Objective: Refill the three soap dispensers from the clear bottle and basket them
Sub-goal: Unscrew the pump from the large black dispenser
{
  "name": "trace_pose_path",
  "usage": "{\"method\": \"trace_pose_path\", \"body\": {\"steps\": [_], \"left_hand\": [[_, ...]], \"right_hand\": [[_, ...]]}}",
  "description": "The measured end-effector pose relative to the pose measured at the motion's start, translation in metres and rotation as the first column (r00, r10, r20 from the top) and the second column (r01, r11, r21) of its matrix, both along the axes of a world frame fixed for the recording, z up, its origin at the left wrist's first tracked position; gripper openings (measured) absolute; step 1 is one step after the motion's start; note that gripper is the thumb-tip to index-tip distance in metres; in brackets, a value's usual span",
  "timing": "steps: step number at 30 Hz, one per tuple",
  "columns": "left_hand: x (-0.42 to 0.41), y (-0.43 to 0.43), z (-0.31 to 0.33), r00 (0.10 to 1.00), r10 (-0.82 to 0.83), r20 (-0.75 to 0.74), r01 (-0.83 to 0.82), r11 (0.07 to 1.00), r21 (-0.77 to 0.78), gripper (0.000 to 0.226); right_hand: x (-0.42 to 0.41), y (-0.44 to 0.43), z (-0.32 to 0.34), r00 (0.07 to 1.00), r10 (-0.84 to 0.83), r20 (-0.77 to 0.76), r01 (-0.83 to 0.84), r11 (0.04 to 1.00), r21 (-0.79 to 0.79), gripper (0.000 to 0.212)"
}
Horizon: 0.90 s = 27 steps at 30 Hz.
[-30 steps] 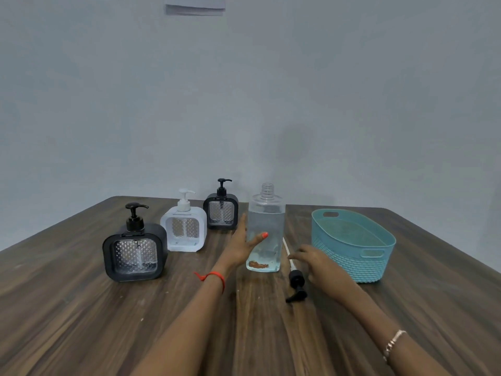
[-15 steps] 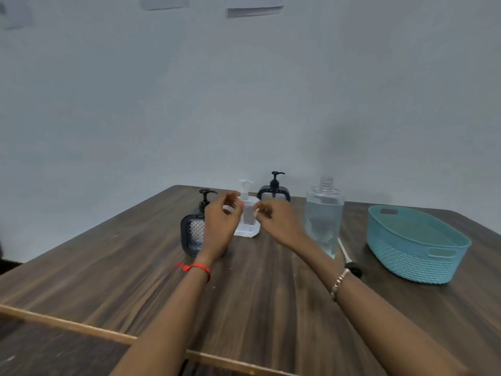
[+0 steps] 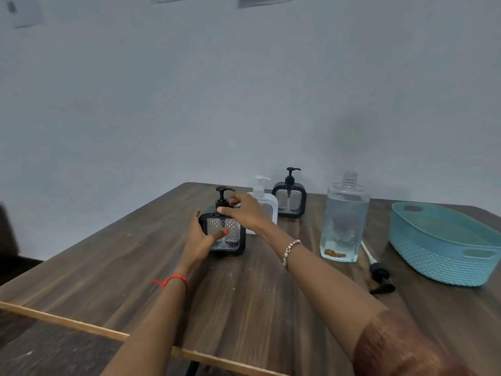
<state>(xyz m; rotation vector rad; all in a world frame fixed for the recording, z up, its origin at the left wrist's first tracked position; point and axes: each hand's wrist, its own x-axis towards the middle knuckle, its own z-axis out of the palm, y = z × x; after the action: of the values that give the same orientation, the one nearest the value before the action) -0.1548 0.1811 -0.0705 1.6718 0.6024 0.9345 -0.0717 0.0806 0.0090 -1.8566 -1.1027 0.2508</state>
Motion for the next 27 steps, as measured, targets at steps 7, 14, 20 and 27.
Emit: {"method": "trace_pose_path", "body": {"steps": [7, 14, 20, 27], "left_hand": [[0.004, 0.001, 0.002, 0.999, -0.035, 0.022, 0.035, 0.999, 0.015, 0.066], [0.013, -0.036, 0.022, 0.946, -0.302, 0.121, 0.309, 0.950, -0.045, 0.042], [0.025, -0.068, 0.032, 0.861, -0.500, 0.094, 0.504, 0.863, -0.027, 0.055], [0.028, -0.096, 0.040, 0.713, -0.700, 0.041, 0.701, 0.711, -0.055, 0.047]], "right_hand": [[0.008, 0.013, -0.006, 0.987, -0.072, 0.144, 0.072, 0.997, 0.001, 0.022], [0.019, -0.052, 0.016, 0.983, 0.015, 0.185, -0.020, 1.000, 0.023, 0.019], [0.040, -0.104, 0.022, 0.991, 0.105, 0.080, -0.114, 0.987, 0.115, 0.024], [0.062, -0.147, 0.022, 0.868, 0.456, -0.195, -0.428, 0.888, 0.170, 0.023]]}}
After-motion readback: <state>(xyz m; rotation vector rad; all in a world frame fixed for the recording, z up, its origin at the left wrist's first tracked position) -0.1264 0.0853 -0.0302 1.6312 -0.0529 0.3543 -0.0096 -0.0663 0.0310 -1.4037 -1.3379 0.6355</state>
